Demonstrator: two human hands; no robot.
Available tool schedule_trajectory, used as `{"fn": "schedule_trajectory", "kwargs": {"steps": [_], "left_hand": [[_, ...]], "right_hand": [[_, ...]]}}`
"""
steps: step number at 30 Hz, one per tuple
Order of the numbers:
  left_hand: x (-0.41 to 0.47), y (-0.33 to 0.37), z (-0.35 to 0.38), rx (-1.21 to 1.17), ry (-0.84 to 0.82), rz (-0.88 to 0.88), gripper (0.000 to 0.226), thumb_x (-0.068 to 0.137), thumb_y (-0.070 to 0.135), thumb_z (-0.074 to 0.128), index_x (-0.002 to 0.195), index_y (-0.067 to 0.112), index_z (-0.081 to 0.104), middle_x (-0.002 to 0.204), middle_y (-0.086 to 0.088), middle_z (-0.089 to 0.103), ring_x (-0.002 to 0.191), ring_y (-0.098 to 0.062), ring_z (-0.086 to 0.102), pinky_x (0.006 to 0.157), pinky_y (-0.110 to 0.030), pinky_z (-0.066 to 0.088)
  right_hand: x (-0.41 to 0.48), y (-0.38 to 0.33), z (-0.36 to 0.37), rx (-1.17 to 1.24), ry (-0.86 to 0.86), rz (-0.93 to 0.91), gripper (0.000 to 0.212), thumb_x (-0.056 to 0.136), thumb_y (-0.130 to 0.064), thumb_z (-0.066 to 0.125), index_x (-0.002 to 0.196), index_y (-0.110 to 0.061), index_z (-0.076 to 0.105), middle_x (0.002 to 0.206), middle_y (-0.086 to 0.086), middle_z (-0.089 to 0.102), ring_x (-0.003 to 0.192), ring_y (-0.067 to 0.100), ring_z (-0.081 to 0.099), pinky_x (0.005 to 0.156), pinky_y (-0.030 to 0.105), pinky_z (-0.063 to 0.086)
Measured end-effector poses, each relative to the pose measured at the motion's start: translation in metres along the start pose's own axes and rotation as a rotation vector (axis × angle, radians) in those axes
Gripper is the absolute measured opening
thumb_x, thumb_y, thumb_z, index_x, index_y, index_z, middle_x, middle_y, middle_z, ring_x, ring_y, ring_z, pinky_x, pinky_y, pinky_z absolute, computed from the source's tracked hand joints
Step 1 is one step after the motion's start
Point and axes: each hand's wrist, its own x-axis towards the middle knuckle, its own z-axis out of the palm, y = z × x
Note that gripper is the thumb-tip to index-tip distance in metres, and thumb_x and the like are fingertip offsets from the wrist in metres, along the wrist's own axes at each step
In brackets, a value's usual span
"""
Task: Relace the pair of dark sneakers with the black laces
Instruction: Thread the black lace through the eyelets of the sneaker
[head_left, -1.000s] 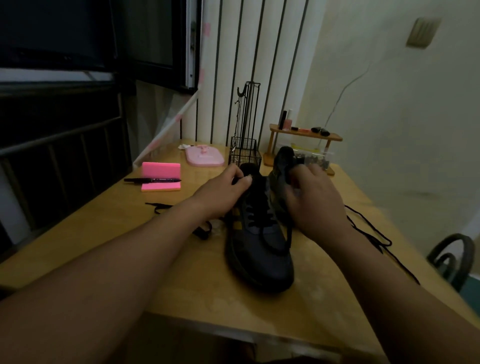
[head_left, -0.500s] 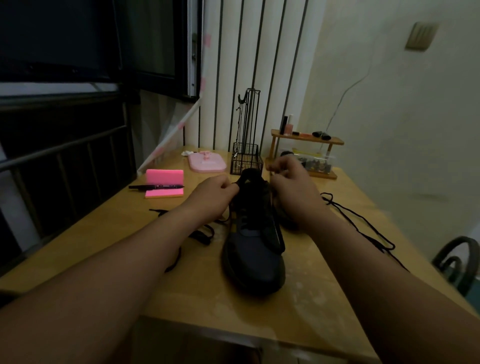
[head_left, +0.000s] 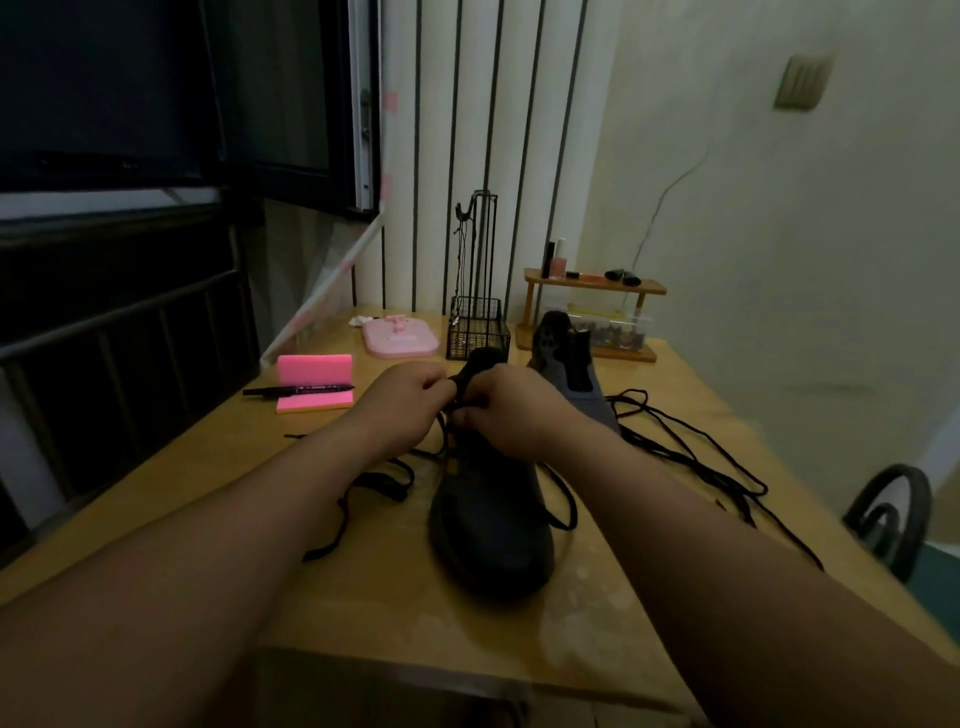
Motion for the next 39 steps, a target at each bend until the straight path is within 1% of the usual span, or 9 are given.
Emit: {"fn": "schedule_trajectory", "kwargs": {"steps": [9,13,19,24,27,30,34,35,39], "left_hand": [[0.003,-0.007,0.001,0.015,0.028,-0.010,0.028,0.106,0.025,0.051,0.094,0.006,0.067,0.085,-0.011,0.064,0.074,-0.021,0.054,0.062,-0.034,0.038],[0.004,-0.005,0.001,-0.061,-0.019,-0.035,0.027,0.105,0.021,0.051,0.095,0.000,0.064,0.082,-0.011,0.061,0.071,-0.022,0.052,0.064,-0.034,0.039],[0.005,-0.005,0.000,-0.151,-0.064,-0.118,0.032,0.107,0.028,0.049,0.105,0.002,0.066,0.099,-0.018,0.071,0.077,-0.027,0.064,0.073,-0.038,0.050],[0.007,0.001,0.004,-0.152,-0.072,-0.161,0.029,0.105,0.029,0.050,0.096,0.007,0.066,0.090,-0.017,0.070,0.060,-0.022,0.060,0.051,-0.025,0.040],[0.008,0.000,0.002,-0.150,-0.086,-0.186,0.033,0.106,0.033,0.048,0.102,0.007,0.068,0.097,-0.015,0.072,0.063,-0.022,0.060,0.054,-0.026,0.039],[0.010,-0.003,0.002,-0.151,-0.104,-0.212,0.032,0.104,0.033,0.047,0.101,0.009,0.068,0.095,-0.011,0.074,0.060,-0.020,0.062,0.053,-0.028,0.037],[0.010,-0.003,0.006,-0.162,-0.092,-0.226,0.032,0.102,0.033,0.048,0.098,0.009,0.069,0.090,-0.010,0.073,0.056,-0.020,0.061,0.051,-0.028,0.035],[0.010,-0.003,0.007,-0.163,-0.093,-0.231,0.034,0.102,0.033,0.047,0.100,0.008,0.069,0.089,-0.010,0.073,0.055,-0.020,0.061,0.051,-0.027,0.034],[0.009,-0.003,0.006,-0.191,-0.110,-0.263,0.041,0.102,0.037,0.048,0.105,0.002,0.069,0.081,-0.009,0.067,0.056,-0.020,0.059,0.049,-0.026,0.035]], "right_hand": [[-0.017,0.011,-0.009,0.813,-0.057,0.129,0.021,0.103,-0.027,0.060,0.104,-0.009,0.070,0.097,0.007,0.068,0.089,0.021,0.065,0.079,0.035,0.053],[-0.014,0.001,-0.012,0.479,-0.062,0.102,0.043,0.094,-0.045,0.072,0.100,-0.002,0.070,0.087,0.010,0.063,0.078,0.023,0.060,0.070,0.039,0.050],[-0.013,0.004,-0.027,0.786,-0.074,0.184,0.030,0.094,-0.041,0.072,0.098,-0.011,0.072,0.092,0.005,0.069,0.087,0.020,0.063,0.078,0.035,0.051],[-0.011,-0.004,-0.040,0.034,-0.159,0.191,0.025,0.098,-0.043,0.067,0.097,-0.019,0.070,0.089,0.001,0.068,0.083,0.014,0.065,0.063,0.026,0.049],[-0.018,0.000,-0.048,0.565,0.017,0.038,0.023,0.104,-0.037,0.060,0.102,-0.016,0.070,0.095,0.003,0.069,0.093,0.021,0.067,0.084,0.037,0.055],[-0.026,0.009,-0.064,1.123,-0.052,0.084,0.027,0.105,-0.037,0.057,0.106,-0.012,0.065,0.071,0.000,0.057,0.071,0.020,0.061,0.083,0.039,0.050],[-0.032,0.012,-0.066,0.356,-0.192,0.193,0.026,0.102,-0.040,0.063,0.101,-0.016,0.073,0.076,0.001,0.063,0.069,0.017,0.058,0.065,0.031,0.053],[-0.032,0.014,-0.066,0.413,-0.171,0.160,0.023,0.103,-0.036,0.062,0.100,-0.017,0.073,0.079,0.001,0.063,0.071,0.017,0.059,0.065,0.031,0.053],[-0.036,0.024,-0.081,1.381,0.012,0.083,0.024,0.107,-0.026,0.051,0.090,-0.013,0.061,0.069,0.000,0.043,0.060,0.015,0.048,0.071,0.034,0.049]]}}
